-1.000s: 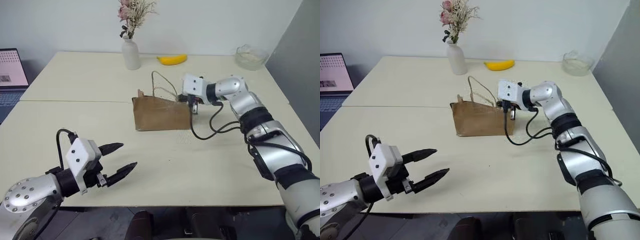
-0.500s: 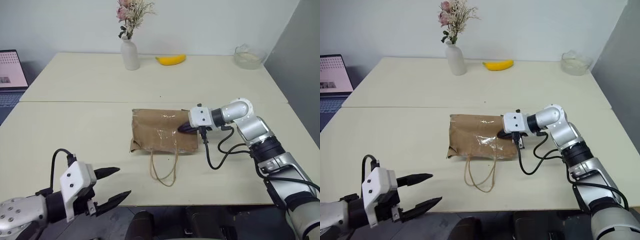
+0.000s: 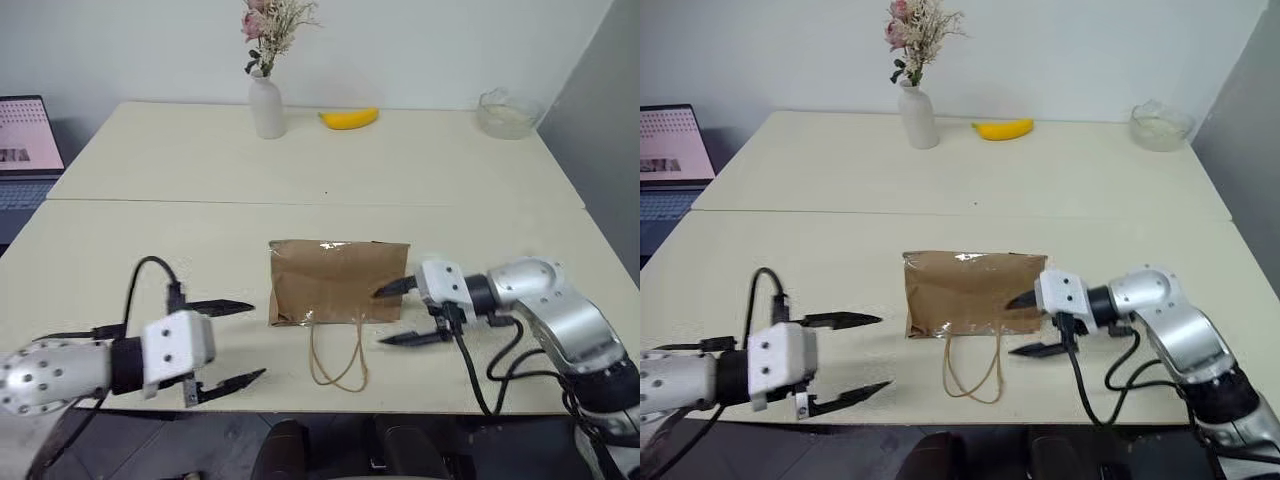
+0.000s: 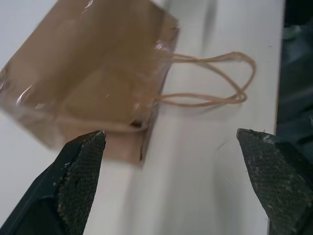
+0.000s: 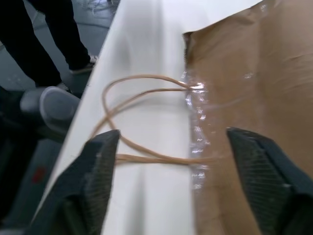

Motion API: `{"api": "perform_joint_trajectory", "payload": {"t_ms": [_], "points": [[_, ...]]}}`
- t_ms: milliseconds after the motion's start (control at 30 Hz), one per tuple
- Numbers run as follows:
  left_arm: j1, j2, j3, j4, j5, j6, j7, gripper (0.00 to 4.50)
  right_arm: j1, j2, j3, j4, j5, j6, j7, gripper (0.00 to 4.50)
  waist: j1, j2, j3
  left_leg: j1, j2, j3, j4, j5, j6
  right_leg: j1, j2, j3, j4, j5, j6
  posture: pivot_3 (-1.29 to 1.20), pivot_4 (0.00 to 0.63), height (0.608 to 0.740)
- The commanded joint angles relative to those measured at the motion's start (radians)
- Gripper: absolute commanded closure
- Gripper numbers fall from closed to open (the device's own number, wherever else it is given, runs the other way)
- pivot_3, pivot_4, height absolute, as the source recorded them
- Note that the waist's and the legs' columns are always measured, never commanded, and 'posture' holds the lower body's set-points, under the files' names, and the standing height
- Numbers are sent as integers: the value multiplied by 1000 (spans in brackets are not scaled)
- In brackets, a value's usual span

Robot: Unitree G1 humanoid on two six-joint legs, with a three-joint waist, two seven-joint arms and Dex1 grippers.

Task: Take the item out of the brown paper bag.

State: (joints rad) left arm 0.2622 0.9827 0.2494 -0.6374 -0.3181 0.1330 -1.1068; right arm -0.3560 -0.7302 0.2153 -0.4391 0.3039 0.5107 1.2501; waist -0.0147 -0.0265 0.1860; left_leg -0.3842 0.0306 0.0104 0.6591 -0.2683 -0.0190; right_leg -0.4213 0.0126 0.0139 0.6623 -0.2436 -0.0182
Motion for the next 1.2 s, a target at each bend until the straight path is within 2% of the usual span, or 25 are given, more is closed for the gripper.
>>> {"api": "perform_joint_trajectory", "payload": {"t_ms": [33,267,333,667,1000,1133,1200], "points": [[-125,2,-165,107,126,-172,-53,0,66,-30,-56,-118,55,85,-69,693,2,0,0,0,0,0,0,0,0,0,0,0,1,-1,-2,0,150,740],[-343,-82,-402,272,268,-343,-68,0,153,-73,-81,-223,101,165,-147,693,3,-1,0,0,-1,2,1,0,0,1,0,1,0,2,3,0,150,740],[-374,-108,-437,300,291,-363,-58,0,168,-82,-86,-239,111,177,-162,693,4,-1,0,-1,0,2,1,0,0,0,0,1,-1,5,8,0,150,740],[-467,-232,-557,408,374,-439,-11,0,244,-127,-124,-305,166,222,-225,693,7,-1,0,-1,-1,1,1,0,0,0,1,1,-1,5,9,0,150,740],[-493,-252,-564,428,323,-429,-28,3162,288,-164,-123,-375,231,280,-261,664,7,-2,-1,-1,0,0,2,0,0,1,1,0,-1,5,9,0,150,740],[-522,-289,-522,372,209,-237,-5,4478,273,-135,-98,-387,269,320,-296,664,7,-3,-1,-1,-1,0,3,0,0,1,1,0,-1,6,9,0,150,740],[-542,-307,-498,353,167,-151,20,4478,255,-110,-63,-382,271,332,-316,664,6,-3,-1,-1,-1,0,3,0,0,1,1,0,-1,6,10,0,150,740]]}}
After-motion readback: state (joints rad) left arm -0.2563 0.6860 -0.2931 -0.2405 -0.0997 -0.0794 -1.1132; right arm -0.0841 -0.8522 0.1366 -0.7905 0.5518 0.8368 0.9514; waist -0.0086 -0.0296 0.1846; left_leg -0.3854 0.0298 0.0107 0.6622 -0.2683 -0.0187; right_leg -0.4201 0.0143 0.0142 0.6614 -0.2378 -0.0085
